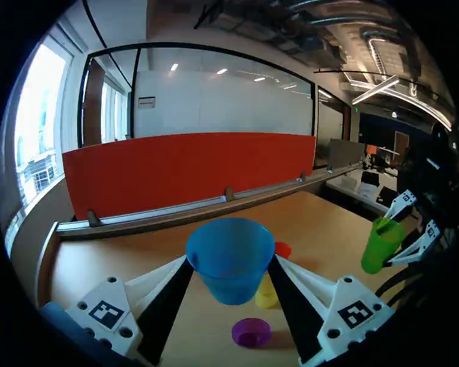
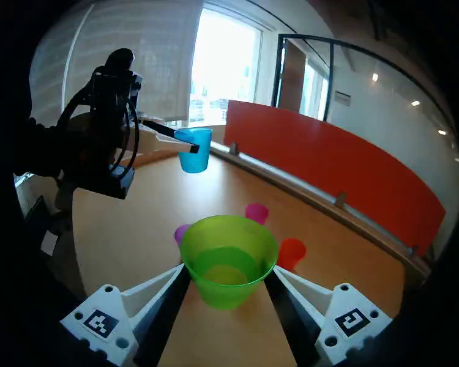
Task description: Pour water
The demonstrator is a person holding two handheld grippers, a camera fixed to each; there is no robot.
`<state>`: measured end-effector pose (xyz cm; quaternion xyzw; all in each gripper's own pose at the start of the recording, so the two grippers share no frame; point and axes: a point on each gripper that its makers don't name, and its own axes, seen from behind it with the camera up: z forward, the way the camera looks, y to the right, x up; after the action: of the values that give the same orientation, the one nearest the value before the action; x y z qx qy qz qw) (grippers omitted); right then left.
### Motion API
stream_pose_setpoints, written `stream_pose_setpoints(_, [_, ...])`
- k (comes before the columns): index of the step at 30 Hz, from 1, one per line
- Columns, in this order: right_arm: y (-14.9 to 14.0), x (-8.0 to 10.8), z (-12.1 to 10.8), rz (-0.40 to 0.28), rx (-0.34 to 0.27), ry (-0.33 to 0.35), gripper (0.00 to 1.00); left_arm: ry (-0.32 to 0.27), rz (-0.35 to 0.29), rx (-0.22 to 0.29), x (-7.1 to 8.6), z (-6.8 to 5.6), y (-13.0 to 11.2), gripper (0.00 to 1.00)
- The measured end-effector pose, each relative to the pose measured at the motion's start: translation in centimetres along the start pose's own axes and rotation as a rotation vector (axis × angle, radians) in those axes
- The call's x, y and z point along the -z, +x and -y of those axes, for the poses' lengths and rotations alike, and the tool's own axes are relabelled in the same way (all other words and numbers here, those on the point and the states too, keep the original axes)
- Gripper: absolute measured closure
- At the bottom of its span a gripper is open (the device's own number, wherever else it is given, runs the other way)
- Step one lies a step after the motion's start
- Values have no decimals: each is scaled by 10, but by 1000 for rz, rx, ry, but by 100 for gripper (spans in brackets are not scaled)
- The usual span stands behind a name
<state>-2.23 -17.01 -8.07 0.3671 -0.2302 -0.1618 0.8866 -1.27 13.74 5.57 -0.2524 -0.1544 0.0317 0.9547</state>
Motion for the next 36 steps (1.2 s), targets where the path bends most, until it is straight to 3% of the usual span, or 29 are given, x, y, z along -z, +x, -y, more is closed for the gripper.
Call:
stream_pose_setpoints(8, [-6, -7, -3, 18, -22, -11, 15, -34, 15, 16, -35, 15, -32, 15])
stream_pose_setpoints(17, [-11, -15, -6, 39, -39, -17, 15, -56, 79, 36, -67, 30, -73, 15])
stream_pose_setpoints(36, [-30, -31, -12, 89, -73, -25, 14, -159, 169, -30, -122, 35, -132, 15])
